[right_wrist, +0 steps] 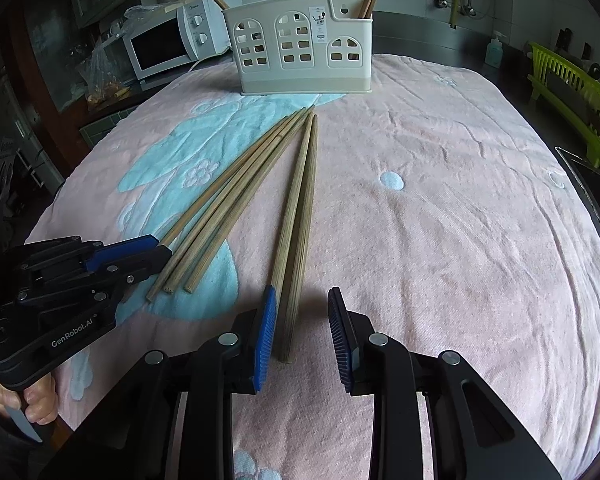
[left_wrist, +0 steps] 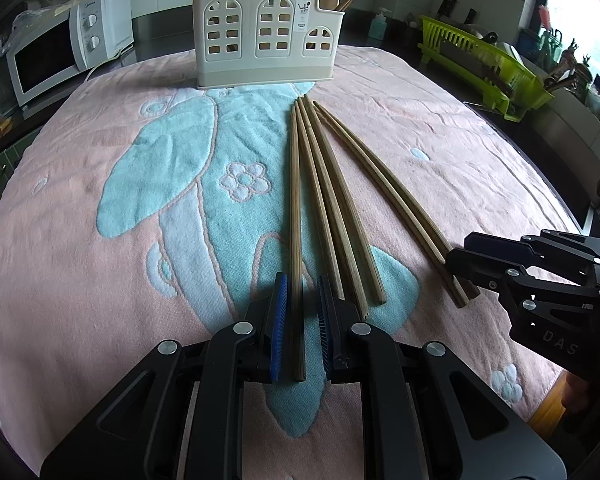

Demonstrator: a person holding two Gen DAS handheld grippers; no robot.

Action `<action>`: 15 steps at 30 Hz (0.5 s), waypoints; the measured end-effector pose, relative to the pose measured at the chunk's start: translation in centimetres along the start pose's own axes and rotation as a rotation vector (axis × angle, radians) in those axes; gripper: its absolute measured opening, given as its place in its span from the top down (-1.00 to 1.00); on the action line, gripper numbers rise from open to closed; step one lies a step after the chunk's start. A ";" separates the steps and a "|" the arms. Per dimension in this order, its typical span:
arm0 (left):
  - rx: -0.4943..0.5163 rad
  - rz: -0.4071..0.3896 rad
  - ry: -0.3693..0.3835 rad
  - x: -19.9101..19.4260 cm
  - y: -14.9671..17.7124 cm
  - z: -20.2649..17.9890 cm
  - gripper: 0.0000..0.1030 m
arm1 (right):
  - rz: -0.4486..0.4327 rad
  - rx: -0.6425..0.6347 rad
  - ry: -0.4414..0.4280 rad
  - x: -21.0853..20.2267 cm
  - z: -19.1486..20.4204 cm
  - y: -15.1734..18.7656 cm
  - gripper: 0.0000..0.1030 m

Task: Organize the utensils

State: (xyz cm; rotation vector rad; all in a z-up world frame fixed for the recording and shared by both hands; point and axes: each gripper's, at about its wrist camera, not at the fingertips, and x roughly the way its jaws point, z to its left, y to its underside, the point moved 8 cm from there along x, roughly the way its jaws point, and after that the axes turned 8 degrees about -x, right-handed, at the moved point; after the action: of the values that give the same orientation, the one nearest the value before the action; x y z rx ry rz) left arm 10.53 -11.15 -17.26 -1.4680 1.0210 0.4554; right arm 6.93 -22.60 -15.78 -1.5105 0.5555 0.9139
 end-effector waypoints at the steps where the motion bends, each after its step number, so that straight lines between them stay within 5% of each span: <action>1: -0.001 0.000 0.001 0.0 0.0 0.0 0.72 | 0.000 0.002 0.001 0.0 0.0 0.0 0.49; 15: -0.002 0.000 0.001 0.0 0.0 0.0 0.72 | 0.000 0.002 -0.004 -0.1 0.3 0.0 0.49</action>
State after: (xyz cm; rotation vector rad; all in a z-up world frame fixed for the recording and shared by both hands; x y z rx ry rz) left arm 10.53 -11.16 -17.25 -1.4702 1.0218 0.4557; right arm 6.84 -22.30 -15.70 -1.5068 0.5537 0.9156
